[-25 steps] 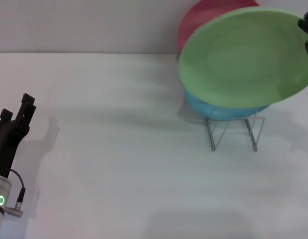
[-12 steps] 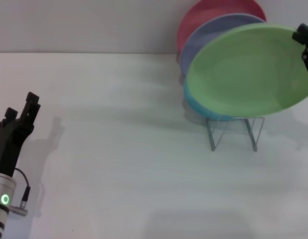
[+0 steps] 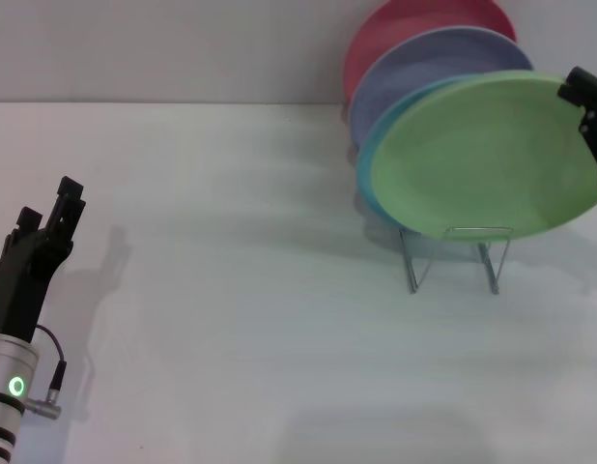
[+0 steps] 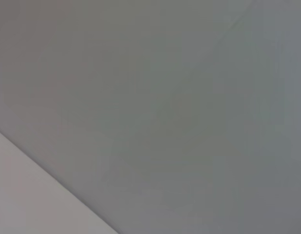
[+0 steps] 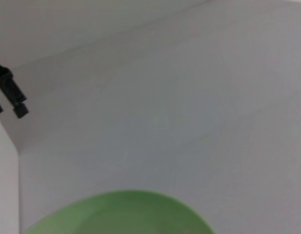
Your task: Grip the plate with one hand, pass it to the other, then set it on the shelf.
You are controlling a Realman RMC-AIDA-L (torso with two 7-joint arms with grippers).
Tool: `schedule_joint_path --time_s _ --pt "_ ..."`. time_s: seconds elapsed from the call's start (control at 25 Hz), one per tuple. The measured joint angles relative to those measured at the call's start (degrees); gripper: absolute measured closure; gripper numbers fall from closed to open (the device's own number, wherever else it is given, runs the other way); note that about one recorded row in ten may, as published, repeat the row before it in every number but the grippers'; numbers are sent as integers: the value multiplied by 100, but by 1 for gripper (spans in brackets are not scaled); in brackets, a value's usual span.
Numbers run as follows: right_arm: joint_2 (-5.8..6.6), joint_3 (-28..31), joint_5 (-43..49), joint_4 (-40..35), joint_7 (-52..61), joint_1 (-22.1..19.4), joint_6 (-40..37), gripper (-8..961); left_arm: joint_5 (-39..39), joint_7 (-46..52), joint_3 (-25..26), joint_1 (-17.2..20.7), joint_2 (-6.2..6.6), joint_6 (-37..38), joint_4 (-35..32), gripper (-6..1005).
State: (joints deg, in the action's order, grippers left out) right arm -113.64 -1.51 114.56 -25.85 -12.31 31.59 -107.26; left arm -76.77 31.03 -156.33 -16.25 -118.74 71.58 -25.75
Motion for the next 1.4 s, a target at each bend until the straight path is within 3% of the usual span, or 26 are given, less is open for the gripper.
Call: schedule_joint_path --time_s 0.4,0.64,1.0,1.24,1.36,1.4 --pt "-82 -450 5 121 -121 -86 426 935 20 24 -2 27 0 6 -17 135" --pt "-106 -444 -27 209 -135 -111 573 934 22 40 -2 37 0 14 -18 135" --pt "-245 -397 -57 226 -63 -133 832 916 22 60 -3 43 21 42 -18 136" --pt "-318 -386 -205 170 74 -212 676 733 22 62 4 43 32 53 -8 136" --pt "-321 -380 -518 59 708 -304 259 697 23 46 6 40 35 65 21 136" --pt "-323 -378 -899 -35 1430 -397 -102 685 23 15 6 29 35 76 34 136"
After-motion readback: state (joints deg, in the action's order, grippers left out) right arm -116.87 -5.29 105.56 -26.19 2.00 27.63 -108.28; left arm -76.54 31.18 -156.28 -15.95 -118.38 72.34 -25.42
